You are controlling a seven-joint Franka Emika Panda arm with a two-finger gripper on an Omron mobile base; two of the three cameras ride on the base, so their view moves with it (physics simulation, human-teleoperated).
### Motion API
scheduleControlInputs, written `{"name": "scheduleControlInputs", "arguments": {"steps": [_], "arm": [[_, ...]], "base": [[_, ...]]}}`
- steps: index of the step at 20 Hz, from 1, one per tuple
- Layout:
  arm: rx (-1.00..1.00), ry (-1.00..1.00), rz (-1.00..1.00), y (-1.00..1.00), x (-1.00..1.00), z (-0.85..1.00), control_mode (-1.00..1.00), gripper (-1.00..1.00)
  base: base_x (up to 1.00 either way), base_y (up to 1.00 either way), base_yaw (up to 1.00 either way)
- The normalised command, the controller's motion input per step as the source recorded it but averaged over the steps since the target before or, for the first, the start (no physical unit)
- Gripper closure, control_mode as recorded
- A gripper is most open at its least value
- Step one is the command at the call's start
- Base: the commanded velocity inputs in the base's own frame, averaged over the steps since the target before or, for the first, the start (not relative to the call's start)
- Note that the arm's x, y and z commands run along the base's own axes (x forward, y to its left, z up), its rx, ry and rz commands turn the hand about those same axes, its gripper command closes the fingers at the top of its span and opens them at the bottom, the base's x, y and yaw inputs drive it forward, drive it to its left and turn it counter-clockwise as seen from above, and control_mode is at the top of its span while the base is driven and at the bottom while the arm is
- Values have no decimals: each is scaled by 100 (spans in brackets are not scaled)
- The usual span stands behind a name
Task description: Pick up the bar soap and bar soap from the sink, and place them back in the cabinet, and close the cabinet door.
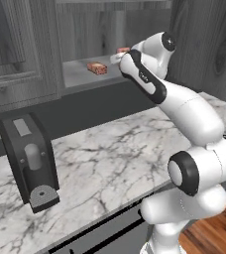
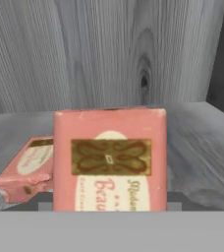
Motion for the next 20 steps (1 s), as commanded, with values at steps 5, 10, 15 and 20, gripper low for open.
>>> {"name": "scheduleControlInputs", "arguments": {"steps": [5, 10, 15, 20], "arm": [[0, 0, 2, 19, 42, -16, -100, 100], [0, 0, 3, 14, 30, -20, -100, 100], [0, 2, 2, 3, 12, -14, -100, 100], [0, 1, 0, 0, 2, -2, -100, 100]], "base": [[0, 0, 0], [0, 0, 0], [0, 0, 0], [0, 0, 0]]}}
